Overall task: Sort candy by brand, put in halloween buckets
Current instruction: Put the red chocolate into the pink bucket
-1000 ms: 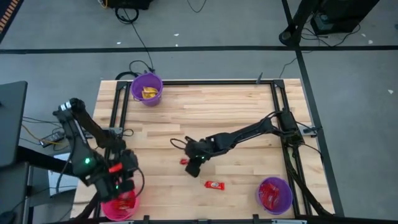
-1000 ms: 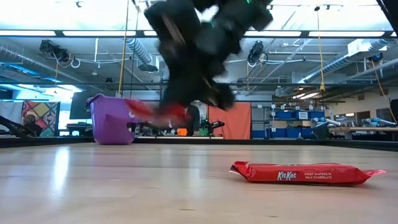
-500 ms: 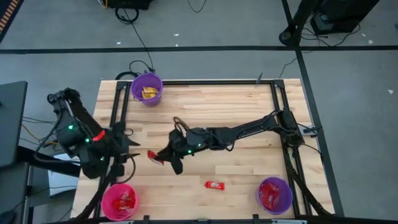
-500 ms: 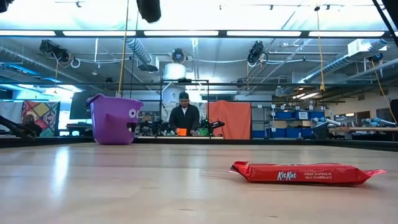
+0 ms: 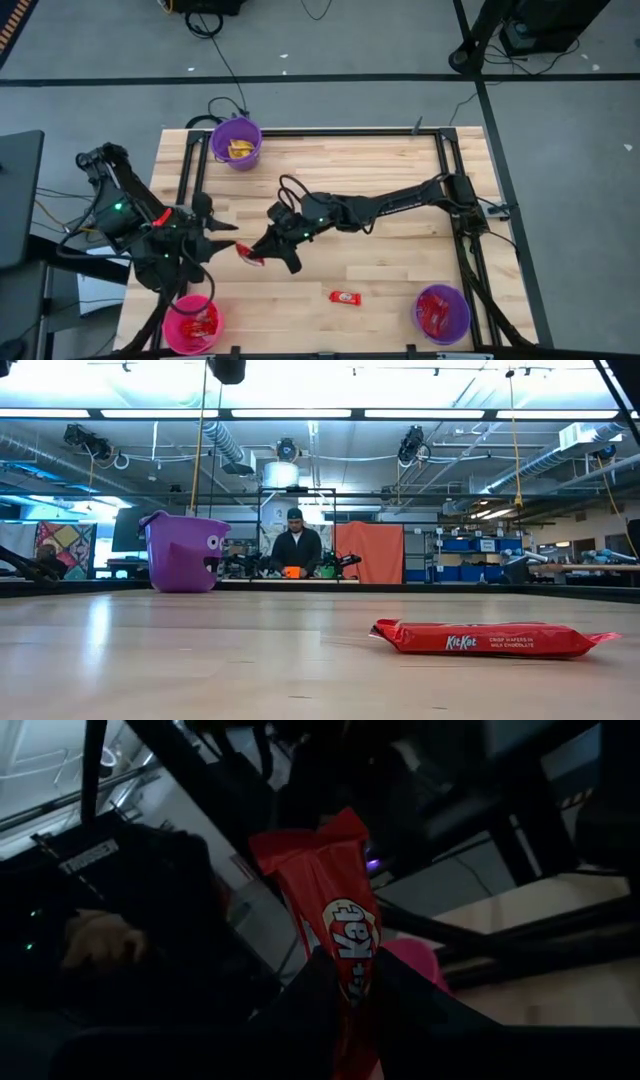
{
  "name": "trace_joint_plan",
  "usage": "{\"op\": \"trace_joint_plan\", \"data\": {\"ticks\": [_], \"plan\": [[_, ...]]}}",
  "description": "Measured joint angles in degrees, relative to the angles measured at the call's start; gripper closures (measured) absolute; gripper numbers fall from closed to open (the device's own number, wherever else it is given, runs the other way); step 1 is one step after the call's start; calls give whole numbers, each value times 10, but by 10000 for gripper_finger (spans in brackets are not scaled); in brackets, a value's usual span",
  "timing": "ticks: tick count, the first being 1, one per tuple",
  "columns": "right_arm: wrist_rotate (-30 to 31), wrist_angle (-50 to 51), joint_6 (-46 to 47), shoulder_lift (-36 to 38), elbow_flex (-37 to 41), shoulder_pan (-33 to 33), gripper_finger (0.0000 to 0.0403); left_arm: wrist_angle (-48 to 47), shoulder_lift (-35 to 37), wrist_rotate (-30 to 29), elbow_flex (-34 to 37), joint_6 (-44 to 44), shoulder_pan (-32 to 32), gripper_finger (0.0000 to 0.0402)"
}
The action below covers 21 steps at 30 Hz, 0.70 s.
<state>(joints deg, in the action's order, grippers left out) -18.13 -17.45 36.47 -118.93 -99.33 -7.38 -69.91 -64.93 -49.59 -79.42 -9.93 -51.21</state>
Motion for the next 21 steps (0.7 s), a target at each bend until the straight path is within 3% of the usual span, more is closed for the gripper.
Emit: {"op": "trace_joint_plan", "data": {"ticks": [7, 15, 21], "plan": [[-8, 8, 0, 0, 0, 14, 348, 50, -2, 80, 0, 85, 20, 248], [-26, 27, -16, 0, 0, 20, 347, 80, -2, 103, 0, 97, 37, 251], [-28, 40, -18, 0, 0, 19, 347, 87, -2, 137, 0, 110, 46, 291]]}}
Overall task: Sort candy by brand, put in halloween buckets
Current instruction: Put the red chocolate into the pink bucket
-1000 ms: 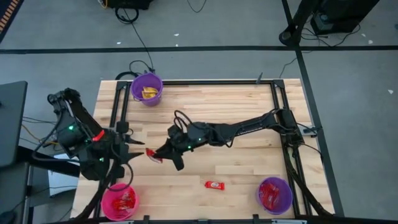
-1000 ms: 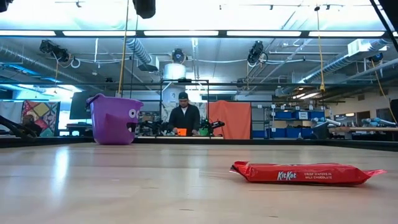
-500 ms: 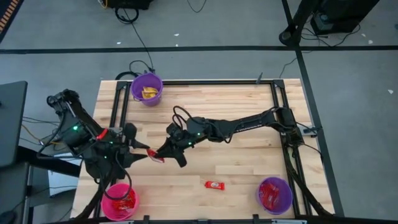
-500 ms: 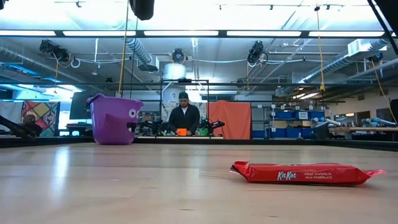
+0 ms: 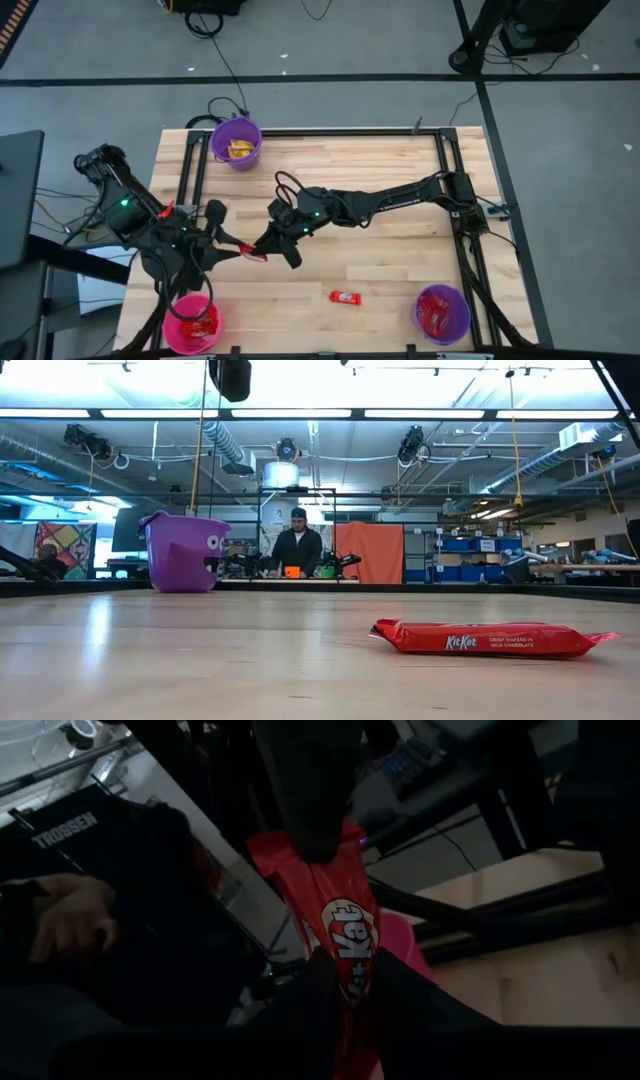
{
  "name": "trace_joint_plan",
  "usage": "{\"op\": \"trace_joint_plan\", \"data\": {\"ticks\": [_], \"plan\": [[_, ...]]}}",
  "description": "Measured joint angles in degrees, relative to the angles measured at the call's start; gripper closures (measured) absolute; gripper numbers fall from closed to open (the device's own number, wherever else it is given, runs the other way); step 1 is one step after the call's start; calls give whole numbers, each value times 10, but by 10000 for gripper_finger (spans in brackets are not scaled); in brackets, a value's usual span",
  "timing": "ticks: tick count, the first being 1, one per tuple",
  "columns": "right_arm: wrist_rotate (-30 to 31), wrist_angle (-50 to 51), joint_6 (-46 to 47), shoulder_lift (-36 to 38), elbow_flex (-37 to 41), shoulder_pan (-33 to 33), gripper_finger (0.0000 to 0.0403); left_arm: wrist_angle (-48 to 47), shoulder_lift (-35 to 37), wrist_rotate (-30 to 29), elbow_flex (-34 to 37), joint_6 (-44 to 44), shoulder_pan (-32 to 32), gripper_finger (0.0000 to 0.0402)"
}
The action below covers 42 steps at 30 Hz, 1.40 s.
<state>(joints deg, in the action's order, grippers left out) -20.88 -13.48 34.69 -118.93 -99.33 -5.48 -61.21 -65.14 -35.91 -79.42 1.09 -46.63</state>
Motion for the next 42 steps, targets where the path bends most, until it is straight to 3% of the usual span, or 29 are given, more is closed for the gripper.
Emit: {"op": "trace_joint_plan", "data": {"ticks": [5, 8, 14, 18, 22, 26, 29, 32, 35, 38, 42], "plan": [[0, 10, -8, 0, 0, 0, 347, -4, 0, 20, 0, 5, 15, 357], [-4, 15, -14, 0, 0, 0, 347, -4, 1, 61, 0, 6, 35, 392], [-1, 38, -37, 0, 0, 0, 329, -9, 1, 94, -1, 11, 54, 399], [3, 135, -66, 2, -2, -1, 284, -61, 1, 100, 0, -75, 54, 400], [111, 290, -122, 1, 0, -9, 234, -139, -3, 142, 0, -236, 54, 400], [215, 417, -139, 1, 0, -15, 199, -156, -16, 263, 0, -340, 52, 400], [196, 467, -144, 1, 3, -16, 188, -139, -26, 390, 0, -408, 36, 401], [132, 477, -156, 1, 11, -21, 190, -111, -43, 480, 0, -457, 11, 401], [94, 489, -123, 0, 12, -32, 197, -103, -69, 509, 0, -489, -20, 401], [119, 507, -56, 0, 12, -45, 201, -102, -104, 521, 0, -505, -48, 401], [116, 512, -40, 0, 12, -70, 199, -97, -148, 521, 0, -512, -79, 396]]}}
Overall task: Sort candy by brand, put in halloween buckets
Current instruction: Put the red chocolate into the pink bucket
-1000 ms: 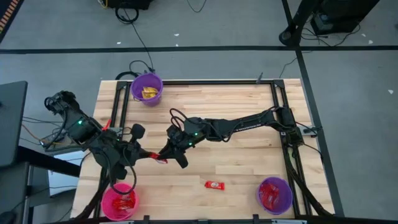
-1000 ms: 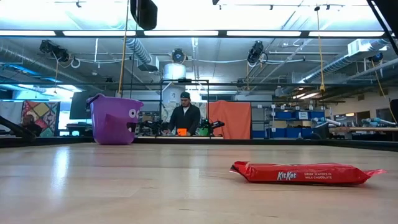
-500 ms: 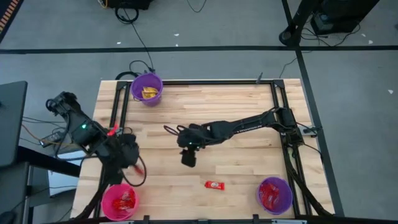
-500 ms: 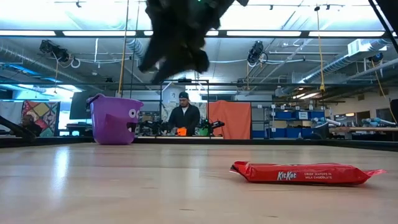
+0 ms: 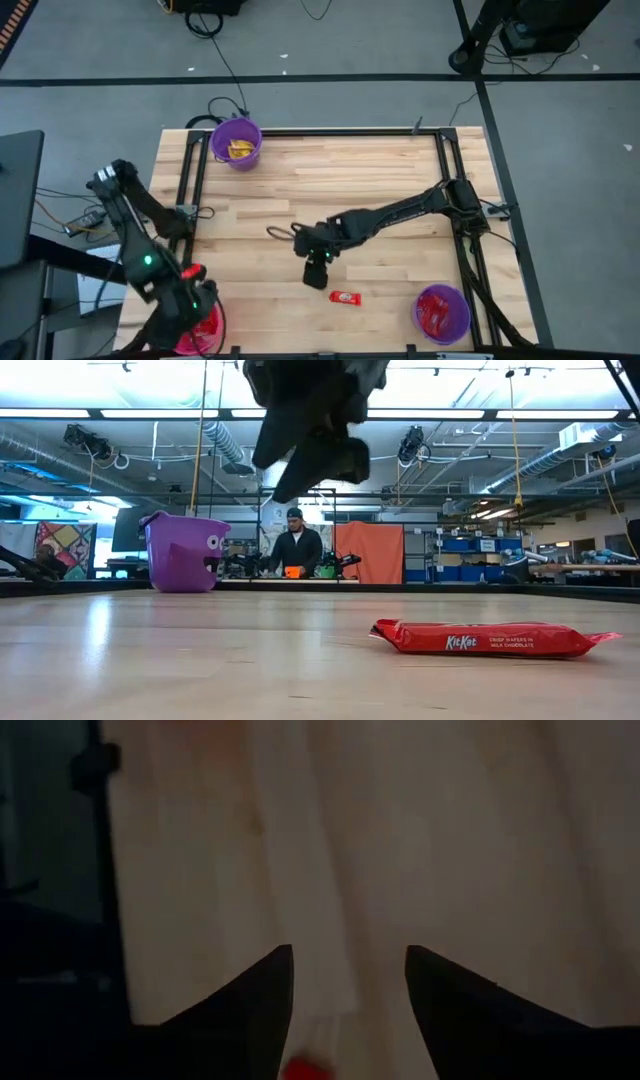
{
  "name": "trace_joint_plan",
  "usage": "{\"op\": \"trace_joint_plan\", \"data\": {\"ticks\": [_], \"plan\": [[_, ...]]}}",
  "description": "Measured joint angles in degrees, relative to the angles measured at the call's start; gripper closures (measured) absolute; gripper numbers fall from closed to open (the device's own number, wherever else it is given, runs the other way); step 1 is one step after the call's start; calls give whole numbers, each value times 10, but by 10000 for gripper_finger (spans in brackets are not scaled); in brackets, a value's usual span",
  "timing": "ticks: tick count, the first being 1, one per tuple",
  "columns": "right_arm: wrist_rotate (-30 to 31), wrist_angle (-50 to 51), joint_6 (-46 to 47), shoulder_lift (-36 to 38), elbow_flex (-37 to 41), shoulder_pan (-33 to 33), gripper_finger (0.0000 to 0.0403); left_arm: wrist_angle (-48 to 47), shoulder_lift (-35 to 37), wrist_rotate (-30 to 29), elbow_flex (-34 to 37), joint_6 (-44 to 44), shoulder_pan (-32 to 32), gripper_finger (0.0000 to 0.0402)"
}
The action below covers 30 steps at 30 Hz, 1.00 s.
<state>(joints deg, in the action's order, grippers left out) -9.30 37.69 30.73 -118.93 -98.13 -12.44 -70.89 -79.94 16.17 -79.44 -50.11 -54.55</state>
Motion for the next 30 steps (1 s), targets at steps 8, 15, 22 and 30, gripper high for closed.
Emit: {"op": "trace_joint_plan", "data": {"ticks": [8, 15, 22, 30], "plan": [[17, 75, 10, 0, 0, -47, 189, -5, -62, -66, 0, -46, -9, 357], [-4, 134, 41, 0, 0, -69, 176, -7, -70, -40, 0, -71, -9, 262], [-1, 176, 42, 0, 11, -106, 158, -12, -67, -66, -14, -50, -5, 219], [52, 105, 17, 0, 85, -146, 159, 4, -66, -306, -99, 23, 44, 218]]}}
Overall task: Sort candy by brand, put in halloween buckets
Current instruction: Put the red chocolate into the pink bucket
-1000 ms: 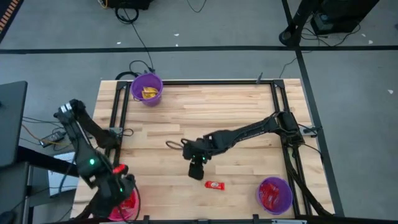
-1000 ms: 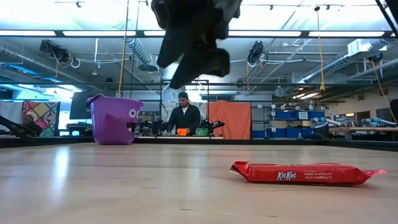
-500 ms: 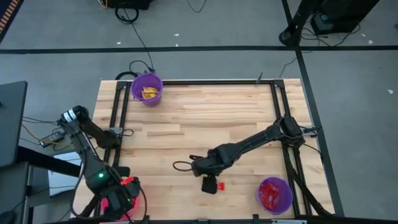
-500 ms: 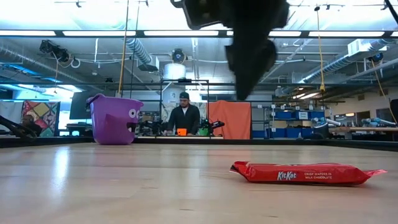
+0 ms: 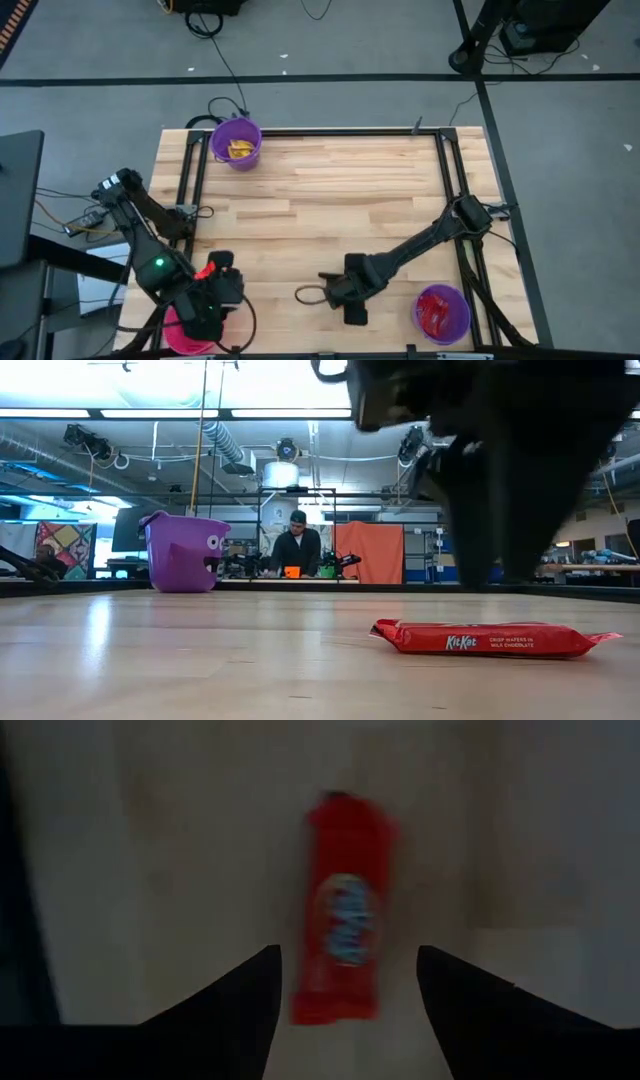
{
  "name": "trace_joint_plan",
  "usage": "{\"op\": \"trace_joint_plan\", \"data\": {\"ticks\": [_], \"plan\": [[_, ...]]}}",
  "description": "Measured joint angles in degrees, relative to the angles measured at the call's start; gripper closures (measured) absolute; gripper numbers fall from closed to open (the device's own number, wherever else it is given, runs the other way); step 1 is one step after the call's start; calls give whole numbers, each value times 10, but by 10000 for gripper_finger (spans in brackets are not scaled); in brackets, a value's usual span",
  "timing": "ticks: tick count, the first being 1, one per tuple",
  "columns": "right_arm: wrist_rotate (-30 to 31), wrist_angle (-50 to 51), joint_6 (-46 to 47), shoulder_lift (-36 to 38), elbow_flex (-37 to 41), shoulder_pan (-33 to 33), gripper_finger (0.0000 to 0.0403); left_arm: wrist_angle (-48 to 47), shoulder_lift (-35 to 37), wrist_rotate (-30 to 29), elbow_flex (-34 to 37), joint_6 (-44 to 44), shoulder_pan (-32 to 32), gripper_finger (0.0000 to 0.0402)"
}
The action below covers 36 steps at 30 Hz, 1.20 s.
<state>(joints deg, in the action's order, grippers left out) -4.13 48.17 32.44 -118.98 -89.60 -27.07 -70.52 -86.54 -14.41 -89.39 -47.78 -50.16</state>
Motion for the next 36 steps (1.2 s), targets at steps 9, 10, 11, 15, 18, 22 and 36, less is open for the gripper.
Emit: {"op": "trace_joint_plan", "data": {"ticks": [9, 10, 11, 15, 18, 22, 36], "plan": [[39, -78, 30, 4, 66, -36, 160, 29, 0, -211, -87, 89, 33, 218], [53, -77, 41, 5, 73, -38, 160, 38, 0, -223, -93, 89, 38, 218], [69, -77, 49, 5, 78, -40, 160, 40, 0, -232, -99, 90, 42, 218], [118, -71, 61, 3, 84, -44, 171, 34, 0, -252, -111, 87, 63, 218], [164, -66, 69, 1, 84, -42, 191, 19, 0, -252, -111, 86, 77, 218], [175, -64, 102, 1, 85, -31, 241, -2, 0, -257, -107, 88, 88, 218], [137, -78, 114, -1, -26, -25, 389, -31, 46, -187, -106, 121, 93, 218]]}}
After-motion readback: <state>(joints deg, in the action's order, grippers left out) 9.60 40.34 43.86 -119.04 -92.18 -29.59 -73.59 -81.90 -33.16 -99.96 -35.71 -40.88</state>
